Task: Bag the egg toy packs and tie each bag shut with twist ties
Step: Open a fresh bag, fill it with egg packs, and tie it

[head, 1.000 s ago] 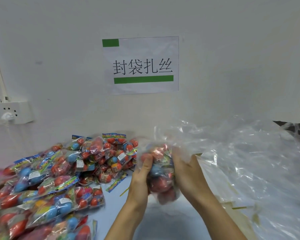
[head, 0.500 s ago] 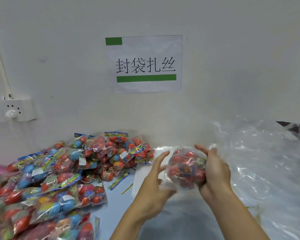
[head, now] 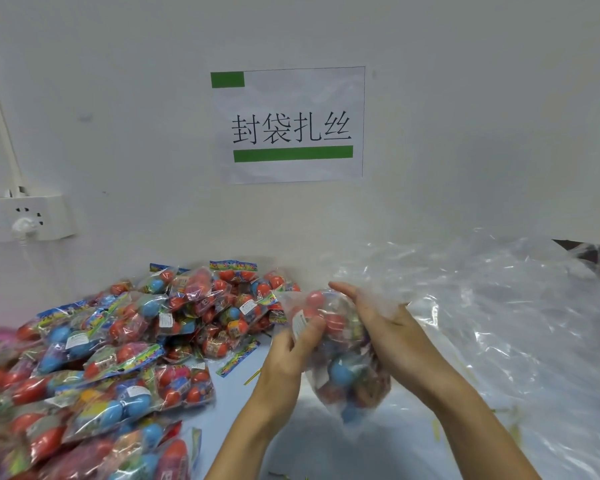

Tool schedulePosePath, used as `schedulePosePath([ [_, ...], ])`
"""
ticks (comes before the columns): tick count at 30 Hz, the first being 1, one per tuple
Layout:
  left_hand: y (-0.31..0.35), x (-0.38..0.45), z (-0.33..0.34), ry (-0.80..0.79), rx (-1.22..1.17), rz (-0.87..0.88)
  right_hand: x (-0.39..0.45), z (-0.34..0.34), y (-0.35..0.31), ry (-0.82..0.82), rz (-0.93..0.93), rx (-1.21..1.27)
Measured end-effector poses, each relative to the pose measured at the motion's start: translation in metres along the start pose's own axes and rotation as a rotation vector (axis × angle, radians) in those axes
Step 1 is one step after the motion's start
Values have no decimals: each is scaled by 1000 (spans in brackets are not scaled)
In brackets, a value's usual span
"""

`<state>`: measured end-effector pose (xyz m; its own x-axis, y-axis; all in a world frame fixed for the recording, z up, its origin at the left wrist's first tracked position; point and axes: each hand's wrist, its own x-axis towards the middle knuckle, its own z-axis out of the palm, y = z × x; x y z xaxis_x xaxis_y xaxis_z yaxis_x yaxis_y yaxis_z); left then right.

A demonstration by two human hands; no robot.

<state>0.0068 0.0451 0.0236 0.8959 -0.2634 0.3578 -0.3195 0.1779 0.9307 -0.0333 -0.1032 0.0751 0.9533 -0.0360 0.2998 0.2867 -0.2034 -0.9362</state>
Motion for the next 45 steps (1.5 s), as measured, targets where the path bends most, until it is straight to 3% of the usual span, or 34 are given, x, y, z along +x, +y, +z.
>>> schedulePosePath([
  [6,0,1,4,-96,-347,-383,-5,9,1,-114,-30,53],
  [9,3,8,9,-57,-155,-459,0,10,6,-42,5,-2],
  [11,4,13,14,42,125,-421,2,8,10,-1,65,-26],
  [14,3,7,8,180,300,-119,5,6,18,2,96,-95],
  [16,7,1,4,71,271,44,6,7,22,-25,90,-152],
  [18,13,-4,8,-52,301,94,5,11,23,-76,88,-217],
  [22,11,-2,9,22,394,116,6,15,25,-116,92,-318],
  [27,15,1,5,69,291,196,7,22,28,-125,32,-349],
  [32,13,3,7,119,190,196,9,25,35,-164,65,-534],
  [37,5,6,9,251,52,180,9,32,33,-8,-5,-451],
  [40,4,7,5,369,-69,126,10,38,38,79,-143,-389],
  [45,2,9,-4,435,-32,84,13,43,49,114,-220,-367],
])
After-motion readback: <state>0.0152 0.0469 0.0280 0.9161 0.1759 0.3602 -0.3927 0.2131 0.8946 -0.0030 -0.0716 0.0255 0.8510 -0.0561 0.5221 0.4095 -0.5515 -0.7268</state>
